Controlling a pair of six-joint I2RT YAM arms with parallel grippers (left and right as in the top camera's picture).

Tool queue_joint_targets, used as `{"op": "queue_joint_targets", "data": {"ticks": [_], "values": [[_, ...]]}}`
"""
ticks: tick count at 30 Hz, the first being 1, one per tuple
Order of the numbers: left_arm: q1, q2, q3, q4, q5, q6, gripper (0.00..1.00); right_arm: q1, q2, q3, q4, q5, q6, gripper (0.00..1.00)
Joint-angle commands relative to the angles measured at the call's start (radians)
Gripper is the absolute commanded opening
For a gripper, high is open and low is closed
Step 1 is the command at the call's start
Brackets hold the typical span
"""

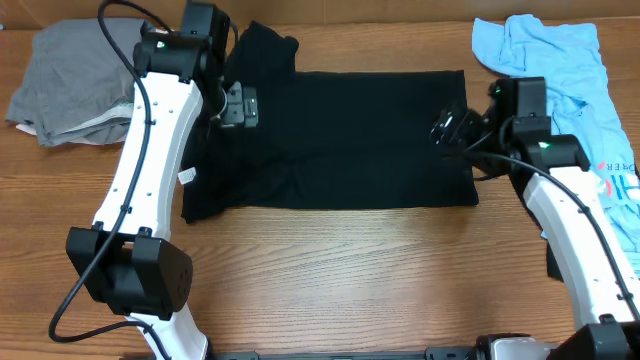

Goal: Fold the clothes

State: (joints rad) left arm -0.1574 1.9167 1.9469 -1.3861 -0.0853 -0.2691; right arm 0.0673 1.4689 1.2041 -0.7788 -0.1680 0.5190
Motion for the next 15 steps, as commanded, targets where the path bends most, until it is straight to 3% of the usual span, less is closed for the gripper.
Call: {"op": "queue_joint_targets", "data": {"ticks": [1,15], "values": [[-0.007,-0.004,-0.058,-0.005,0.027,0.006,1.0,0.027,0.025,-0.003,-0.027,0.021,-0.019,1.0],[-0.008,-0.004,-0.47,0.309,0.105,-0.008,1.0,0.03,0.077,-0.123,0.006,0.033,-0.027,1.0]]}}
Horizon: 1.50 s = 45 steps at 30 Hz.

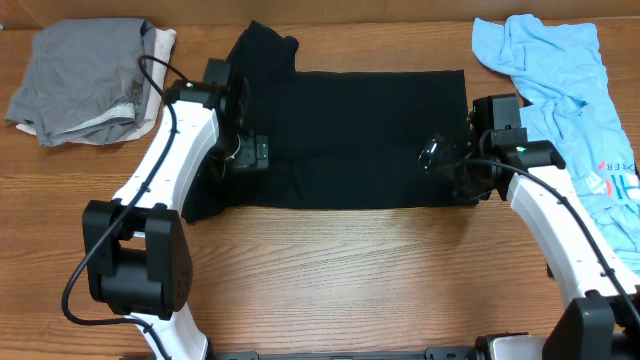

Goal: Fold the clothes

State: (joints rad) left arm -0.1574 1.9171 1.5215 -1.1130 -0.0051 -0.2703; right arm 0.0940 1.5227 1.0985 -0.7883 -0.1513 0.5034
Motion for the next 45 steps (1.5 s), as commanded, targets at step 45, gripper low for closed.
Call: {"op": "queue_joint_targets", "data": {"ticks": [45], "values": [[-0.007,-0.004,-0.389,0.068,-0.031,-0.112,1.0,0.003,0.234,-0.131,-0.18,0.019,0.105,0.99]]}}
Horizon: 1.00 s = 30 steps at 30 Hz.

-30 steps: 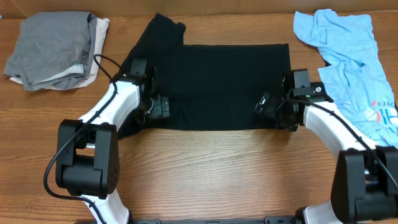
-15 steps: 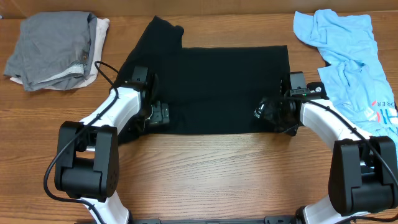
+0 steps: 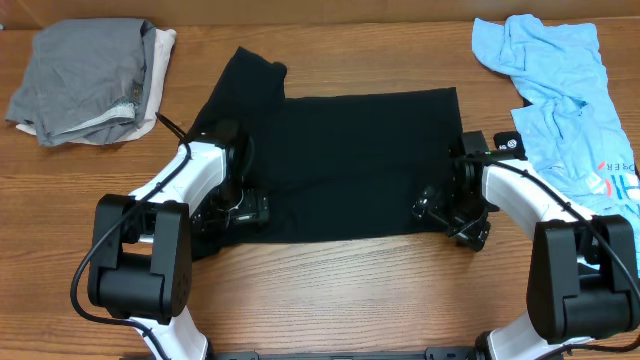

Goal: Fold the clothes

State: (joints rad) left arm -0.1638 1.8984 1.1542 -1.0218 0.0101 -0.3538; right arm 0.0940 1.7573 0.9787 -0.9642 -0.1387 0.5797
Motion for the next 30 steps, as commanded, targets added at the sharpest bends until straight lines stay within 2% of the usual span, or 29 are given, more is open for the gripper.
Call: {"op": "queue_joint_targets", "data": {"ticks": [1,8,15,20,25,27,30], "values": [[-0.001,0.014,-0.022,-0.034,-0.056,-0.031,1.0,0.003,-0.009,-0.011,-0.008,0.006,0.037,0.99],[0.0,-0.001,-0.011,-0.051,-0.072,-0.038,1.0,0.003,-0.121,-0.008,-0.016,0.006,0.05,0.99],[0.0,-0.075,0.106,-0.13,-0.073,-0.031,1.0,0.003,-0.301,0.06,-0.095,0.011,0.033,1.0],[0.0,-0.147,0.251,-0.233,-0.061,0.071,1.0,0.003,-0.396,0.158,-0.152,0.021,-0.039,1.0],[-0.002,-0.154,0.465,-0.358,-0.061,0.097,1.0,0.003,-0.409,0.292,-0.167,0.025,-0.153,1.0],[-0.004,-0.154,0.555,-0.361,-0.053,0.121,1.0,0.003,-0.401,0.356,-0.165,0.026,-0.196,1.0],[-0.008,-0.152,0.662,-0.317,0.037,0.204,1.0,0.003,-0.378,0.447,-0.152,0.026,-0.227,1.0]]}}
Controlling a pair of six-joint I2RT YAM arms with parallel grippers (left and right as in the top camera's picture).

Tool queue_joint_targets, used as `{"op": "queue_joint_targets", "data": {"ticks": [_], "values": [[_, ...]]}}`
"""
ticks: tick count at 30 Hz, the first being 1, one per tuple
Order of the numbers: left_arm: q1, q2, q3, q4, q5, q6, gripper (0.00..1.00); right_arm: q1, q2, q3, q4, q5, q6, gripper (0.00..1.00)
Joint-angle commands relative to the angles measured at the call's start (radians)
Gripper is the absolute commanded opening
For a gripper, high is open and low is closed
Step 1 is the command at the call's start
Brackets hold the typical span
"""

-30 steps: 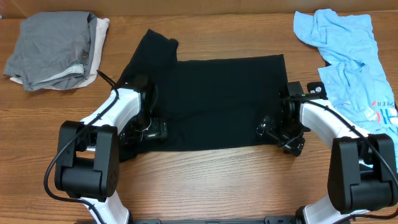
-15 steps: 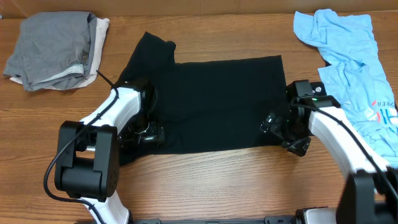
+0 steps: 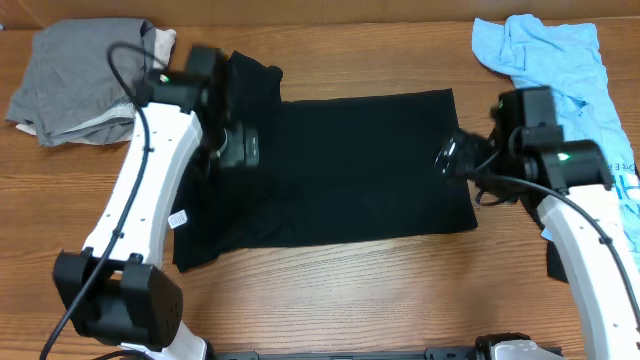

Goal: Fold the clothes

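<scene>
A black garment (image 3: 350, 165) lies spread flat across the middle of the table, with a sleeve sticking out at its far left corner. Its near left corner reaches furthest toward the front edge. My left gripper (image 3: 238, 150) hovers over the garment's left part, about halfway up. Over the right edge, at the same height, is my right gripper (image 3: 450, 158). Both are dark against the black cloth, so the jaws and any hold on the fabric do not show.
A grey bundle of clothes (image 3: 80, 80) lies at the far left corner. A light blue shirt (image 3: 560, 60) is crumpled at the far right and runs down the right side. Bare wooden table (image 3: 330, 300) lies in front of the garment.
Both grippers have moved from the garment's near hem to about its middle height, and both arms are raised. The garment lies almost where it was; its near right corner has spread out.
The grippers were first near the garment's far part, then at its middle, then at its near hem. Over those moments the whole garment came closer to the front edge. Now the grippers are back at mid height and the garment has stayed there.
</scene>
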State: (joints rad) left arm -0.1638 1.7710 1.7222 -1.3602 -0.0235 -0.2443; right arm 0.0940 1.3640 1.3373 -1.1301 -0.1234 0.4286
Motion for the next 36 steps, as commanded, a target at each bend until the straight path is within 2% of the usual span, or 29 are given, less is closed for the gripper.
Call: {"op": "queue_joint_targets", "data": {"ticks": [1,6,11,17,27,36], "values": [[-0.007,-0.024,0.118,0.049,0.081,0.106,1.0,0.003,0.027,0.119,0.023,0.011,-0.086,1.0],[-0.005,0.047,0.225,0.183,0.096,0.155,1.0,0.003,0.129,0.245,0.121,0.029,-0.12,1.0],[0.012,0.259,0.42,0.291,0.091,0.17,1.0,0.003,0.267,0.283,0.261,0.099,-0.152,1.0],[0.019,0.499,0.586,0.442,0.019,0.17,1.0,0.003,0.411,0.283,0.322,0.151,-0.172,1.0],[0.025,0.72,0.602,0.687,-0.107,0.196,0.98,0.002,0.496,0.279,0.345,0.157,-0.171,1.0],[0.071,0.819,0.603,0.763,-0.034,0.196,0.91,0.002,0.496,0.279,0.336,0.156,-0.171,1.0]]}}
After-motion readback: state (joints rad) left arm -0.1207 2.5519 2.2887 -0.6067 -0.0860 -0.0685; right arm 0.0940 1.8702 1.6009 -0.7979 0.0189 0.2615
